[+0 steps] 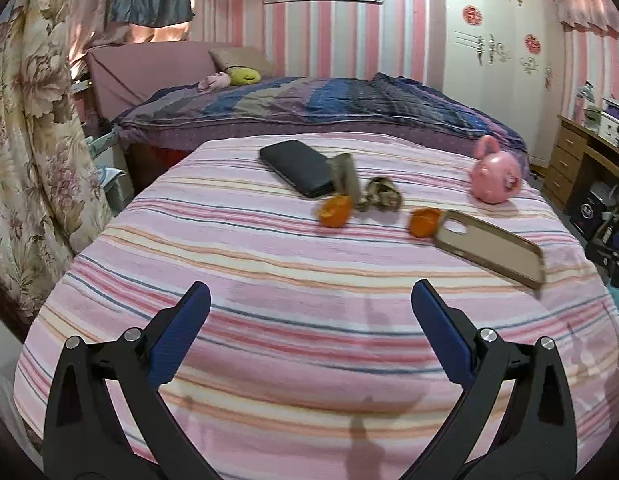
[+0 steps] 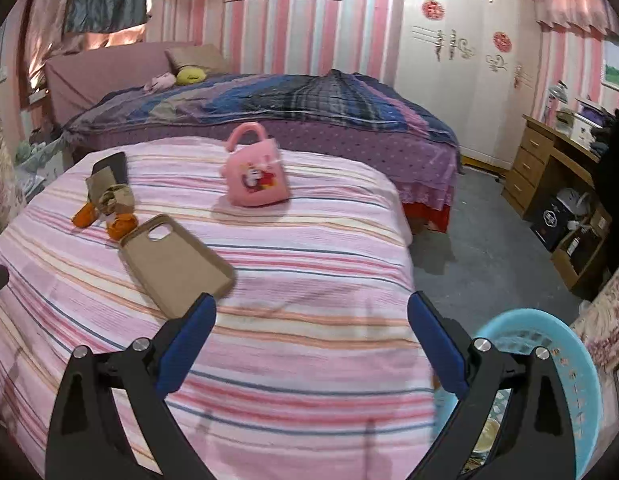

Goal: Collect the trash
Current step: 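Move both open tools back toward the bed, then grasp an orange peel with the left tool while the right tool grasps another peel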

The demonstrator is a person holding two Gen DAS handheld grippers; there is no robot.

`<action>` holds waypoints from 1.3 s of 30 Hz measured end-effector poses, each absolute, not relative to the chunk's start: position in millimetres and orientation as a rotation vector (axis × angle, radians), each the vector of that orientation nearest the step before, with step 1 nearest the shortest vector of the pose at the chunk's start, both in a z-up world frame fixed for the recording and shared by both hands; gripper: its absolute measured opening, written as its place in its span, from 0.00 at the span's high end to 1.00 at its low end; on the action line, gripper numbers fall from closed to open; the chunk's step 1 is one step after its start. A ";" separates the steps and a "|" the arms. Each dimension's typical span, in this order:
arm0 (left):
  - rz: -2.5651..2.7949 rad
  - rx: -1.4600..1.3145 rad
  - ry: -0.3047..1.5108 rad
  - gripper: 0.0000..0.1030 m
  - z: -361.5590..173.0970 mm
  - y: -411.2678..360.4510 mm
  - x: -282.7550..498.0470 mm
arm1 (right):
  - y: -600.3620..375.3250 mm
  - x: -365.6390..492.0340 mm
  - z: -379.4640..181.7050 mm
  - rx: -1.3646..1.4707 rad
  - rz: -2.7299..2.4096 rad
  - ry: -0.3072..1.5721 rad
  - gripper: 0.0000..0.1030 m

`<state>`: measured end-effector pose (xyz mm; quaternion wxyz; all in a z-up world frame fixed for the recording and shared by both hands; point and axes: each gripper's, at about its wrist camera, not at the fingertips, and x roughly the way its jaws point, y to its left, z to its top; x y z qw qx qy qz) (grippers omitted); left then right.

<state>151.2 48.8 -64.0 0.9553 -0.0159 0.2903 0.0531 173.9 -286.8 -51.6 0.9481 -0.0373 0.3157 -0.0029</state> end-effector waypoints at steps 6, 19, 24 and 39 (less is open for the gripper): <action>0.148 -0.029 0.589 0.05 -64.5 70.3 173.3 | -260.6 192.0 -57.1 -0.092 0.031 0.660 0.08; 0.122 -0.013 0.662 0.05 -62.4 87.1 243.1 | -192.8 248.7 -59.2 -0.134 0.131 0.688 0.08; 0.071 0.017 0.708 0.06 -74.6 70.3 276.3 | -182.3 269.4 -57.4 -0.129 0.142 0.701 0.08; -0.093 -0.054 0.834 0.71 -99.6 59.2 313.1 | -191.4 303.0 -61.9 -0.029 0.159 0.712 0.08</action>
